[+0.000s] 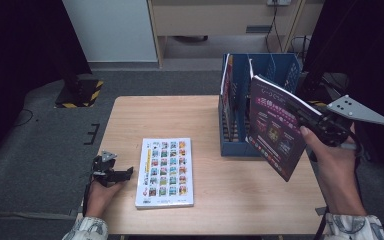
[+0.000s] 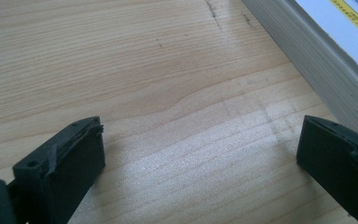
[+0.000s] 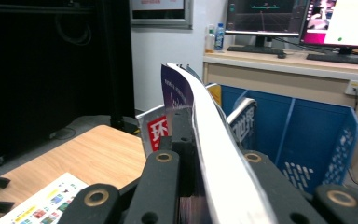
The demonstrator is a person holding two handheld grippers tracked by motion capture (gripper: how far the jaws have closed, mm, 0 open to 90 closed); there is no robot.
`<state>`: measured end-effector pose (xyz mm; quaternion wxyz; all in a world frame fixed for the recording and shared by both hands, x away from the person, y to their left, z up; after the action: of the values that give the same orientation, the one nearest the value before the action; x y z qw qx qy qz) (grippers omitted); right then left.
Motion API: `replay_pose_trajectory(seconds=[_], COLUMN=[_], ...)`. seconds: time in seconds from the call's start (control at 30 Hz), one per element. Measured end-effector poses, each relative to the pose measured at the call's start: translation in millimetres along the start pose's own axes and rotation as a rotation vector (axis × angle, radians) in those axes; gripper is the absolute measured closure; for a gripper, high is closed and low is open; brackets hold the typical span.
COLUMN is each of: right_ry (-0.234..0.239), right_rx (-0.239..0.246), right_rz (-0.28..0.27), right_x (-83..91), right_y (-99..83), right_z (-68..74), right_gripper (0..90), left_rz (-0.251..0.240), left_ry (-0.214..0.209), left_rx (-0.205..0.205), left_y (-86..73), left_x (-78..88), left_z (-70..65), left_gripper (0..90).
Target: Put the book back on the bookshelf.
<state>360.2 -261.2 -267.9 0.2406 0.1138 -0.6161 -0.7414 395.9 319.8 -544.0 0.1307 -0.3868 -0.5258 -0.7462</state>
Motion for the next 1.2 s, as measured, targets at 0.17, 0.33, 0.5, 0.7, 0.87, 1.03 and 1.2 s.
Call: replay_pose_trajectory(seconds=[0.17,0.33,0.5,0.7,0.87,1.03,1.2], right_ry=[-0.029,-0.055,-0.081,-0.108,-0.131,-0.157,-0.171], right_rx=[-0.012,-0.019,-0.020,-0.024,-0.026,-0.020,-0.015], right_rz=[0.000,0.003,0.003,0.007,0.007,0.012,0.012], right_x=[0.5,2.9,1.5,-1.0,-5.9,-15.7,-23.3], right_y=[0.5,3.3,4.3,4.3,4.9,6.2,8.9], right_z=[-7.2,-13.1,-17.5,-22.8,-26.9,-27.4,-27.9], right_gripper=[84.0,84.0,84.0,84.0,84.0,84.1,84.0], left_rz=[0.000,0.001,0.001,0.002,0.002,0.002,0.002], left_ry=[0.001,0.005,0.007,0.009,0.009,0.009,0.010], left_rx=[0.001,0.005,0.008,0.009,0.009,0.009,0.011], left_y=[0.1,0.4,0.7,0.9,0.9,0.9,1.0], left_x=[0.0,-0.3,-0.6,-0.8,-0.8,-0.8,-0.9], left_z=[-0.1,-0.1,-0.1,-0.1,-0.1,-0.1,-0.2], left_gripper=[0.1,0.1,0.1,0.1,0.1,0.1,0.1])
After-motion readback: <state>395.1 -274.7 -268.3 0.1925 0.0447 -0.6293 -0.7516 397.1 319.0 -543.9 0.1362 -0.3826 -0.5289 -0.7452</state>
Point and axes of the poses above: each handheld gripper's, and its own axes: x roughly backward along the jaws, y roughly out of its top, z roughly to its left, the point moved 1 cm from there along -x, roughly forward along the jaws, and after that the axes turned 12 degrees about -x, right-handed, at the moved point
